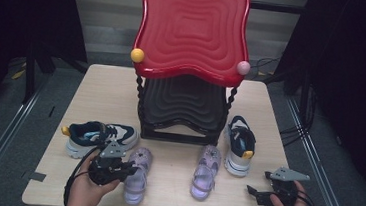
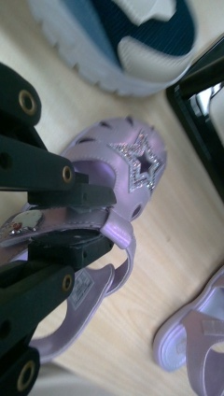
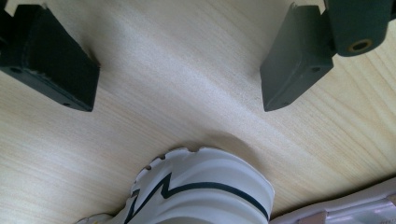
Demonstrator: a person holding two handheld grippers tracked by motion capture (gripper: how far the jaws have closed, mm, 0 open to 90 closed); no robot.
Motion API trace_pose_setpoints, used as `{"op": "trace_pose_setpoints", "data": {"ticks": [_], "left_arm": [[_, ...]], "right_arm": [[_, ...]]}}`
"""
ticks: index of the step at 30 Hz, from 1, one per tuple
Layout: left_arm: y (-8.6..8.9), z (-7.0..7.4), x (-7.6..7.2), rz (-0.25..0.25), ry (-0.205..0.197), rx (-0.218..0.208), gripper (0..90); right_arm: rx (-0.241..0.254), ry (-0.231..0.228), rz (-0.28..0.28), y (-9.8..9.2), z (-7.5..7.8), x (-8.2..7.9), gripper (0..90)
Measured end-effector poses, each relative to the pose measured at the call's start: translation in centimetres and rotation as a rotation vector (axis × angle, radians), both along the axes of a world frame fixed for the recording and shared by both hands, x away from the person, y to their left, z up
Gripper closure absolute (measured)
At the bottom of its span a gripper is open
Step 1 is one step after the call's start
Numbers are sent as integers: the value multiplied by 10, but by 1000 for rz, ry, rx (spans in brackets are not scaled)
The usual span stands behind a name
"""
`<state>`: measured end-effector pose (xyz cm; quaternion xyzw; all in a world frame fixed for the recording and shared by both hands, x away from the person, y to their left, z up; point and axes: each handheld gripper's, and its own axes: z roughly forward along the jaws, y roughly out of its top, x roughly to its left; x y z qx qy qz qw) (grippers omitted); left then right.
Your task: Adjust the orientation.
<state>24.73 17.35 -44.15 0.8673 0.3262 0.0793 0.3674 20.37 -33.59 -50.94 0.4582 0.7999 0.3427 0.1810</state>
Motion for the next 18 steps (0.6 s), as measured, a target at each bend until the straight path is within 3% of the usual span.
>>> {"op": "trace_pose_setpoints", "data": {"ticks": [1, 8, 10, 15, 18], "left_arm": [[0, 1, 1, -7, -27, 9, 782], [-9, 12, 8, -42, -148, -43, 806], [-15, 12, 12, -54, -166, -39, 806], [-22, -3, 21, -77, -157, 9, 801], [-20, -8, 22, -71, -127, -8, 795]], "right_arm": [[0, 0, 0, 0, 0, 0, 112], [0, 0, 0, 0, 0, 0, 111], [0, 0, 0, 0, 0, 0, 111], [0, 0, 0, 0, 0, 0, 111], [0, 0, 0, 0, 0, 0, 111]]}}
